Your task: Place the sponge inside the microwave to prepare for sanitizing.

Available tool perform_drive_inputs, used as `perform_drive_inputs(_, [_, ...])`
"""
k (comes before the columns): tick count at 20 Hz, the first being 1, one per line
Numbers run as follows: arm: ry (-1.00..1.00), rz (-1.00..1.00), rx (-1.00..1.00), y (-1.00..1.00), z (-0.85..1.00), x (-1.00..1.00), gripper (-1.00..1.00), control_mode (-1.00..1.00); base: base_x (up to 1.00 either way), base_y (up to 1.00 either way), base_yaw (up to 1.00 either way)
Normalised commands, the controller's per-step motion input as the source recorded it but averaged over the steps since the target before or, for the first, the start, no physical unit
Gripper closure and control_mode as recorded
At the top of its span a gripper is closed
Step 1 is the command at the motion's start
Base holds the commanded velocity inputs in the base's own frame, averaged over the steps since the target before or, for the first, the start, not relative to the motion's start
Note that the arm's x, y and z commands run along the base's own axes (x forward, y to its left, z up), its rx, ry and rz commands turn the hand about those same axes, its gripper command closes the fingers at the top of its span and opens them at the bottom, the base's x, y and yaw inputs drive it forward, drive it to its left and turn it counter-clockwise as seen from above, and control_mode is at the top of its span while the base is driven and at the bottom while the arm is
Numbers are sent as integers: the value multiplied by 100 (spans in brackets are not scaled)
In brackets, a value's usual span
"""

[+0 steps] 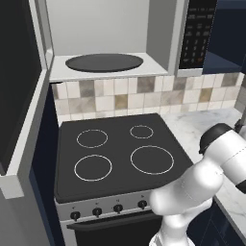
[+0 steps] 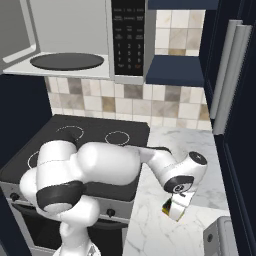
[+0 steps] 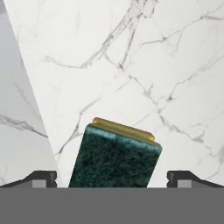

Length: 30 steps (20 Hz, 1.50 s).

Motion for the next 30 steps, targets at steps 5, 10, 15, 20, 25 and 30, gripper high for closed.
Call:
perform_drive_inputs(5, [-19, 0, -7, 23, 0, -26, -100, -100, 0, 0, 0])
perform_drive_inputs(10, [-9, 0, -10, 37, 0, -10, -100, -100, 0, 0, 0])
perform_drive_inputs(15, [0, -2, -15, 33, 0, 5, -100, -100, 0, 0, 0])
perform_drive_inputs(20, [0, -1, -14, 6, -3, 21, -100, -100, 0, 0, 0])
perform_drive_inputs(25, [1, 0, -8, -7, 0, 18, -100, -100, 0, 0, 0])
perform_drive_inputs(30, [5, 0, -5, -14, 0, 17, -100, -100, 0, 0, 0])
